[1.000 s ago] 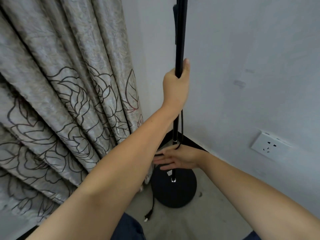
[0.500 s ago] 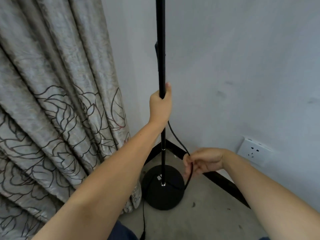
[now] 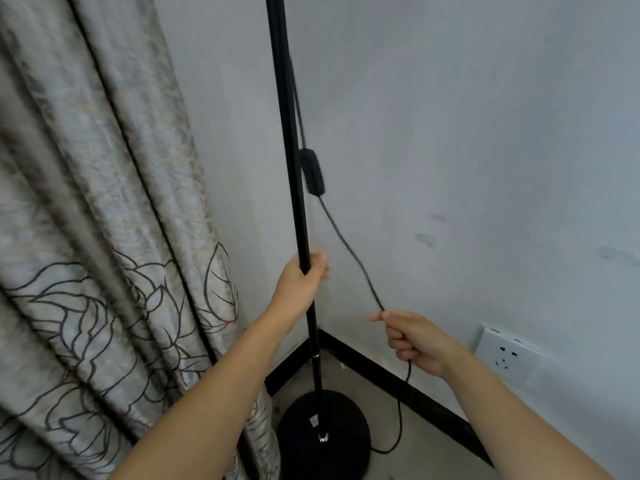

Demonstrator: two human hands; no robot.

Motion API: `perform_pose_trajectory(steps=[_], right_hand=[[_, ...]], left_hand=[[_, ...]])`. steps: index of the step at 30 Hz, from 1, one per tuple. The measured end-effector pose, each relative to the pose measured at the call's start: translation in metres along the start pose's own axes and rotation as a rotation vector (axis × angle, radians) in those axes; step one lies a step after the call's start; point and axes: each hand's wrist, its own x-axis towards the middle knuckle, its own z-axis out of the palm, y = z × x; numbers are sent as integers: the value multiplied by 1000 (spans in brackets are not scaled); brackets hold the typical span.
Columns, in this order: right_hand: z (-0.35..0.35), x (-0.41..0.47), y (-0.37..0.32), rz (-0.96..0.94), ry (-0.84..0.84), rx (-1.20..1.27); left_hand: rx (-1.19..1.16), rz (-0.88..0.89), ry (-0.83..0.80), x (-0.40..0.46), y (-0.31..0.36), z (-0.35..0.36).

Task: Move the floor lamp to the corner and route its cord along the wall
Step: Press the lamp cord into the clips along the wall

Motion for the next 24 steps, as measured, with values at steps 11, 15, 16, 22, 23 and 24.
perform_pose_trajectory(steps=[11,15,16,22,23,24], right_hand=[[-5,-36,-2,-24,245,-179],[-16,-61,9,46,130,-39],[-18,-65,6,47,143,-16],[-40,-83,-33,102,190,-146],[-44,-83,-42,111,214,-180],[-47,-81,-50,104,267,-200]], left_hand=[[938,-488,-882,-31,46,-18],[866,-124,-791,-52,36,62],[757,-80,-682,-49,32,80],[33,92,-298,-1,33,137],[-37,66,-261,9,32,142],[-95,30,-235,17,32,145]])
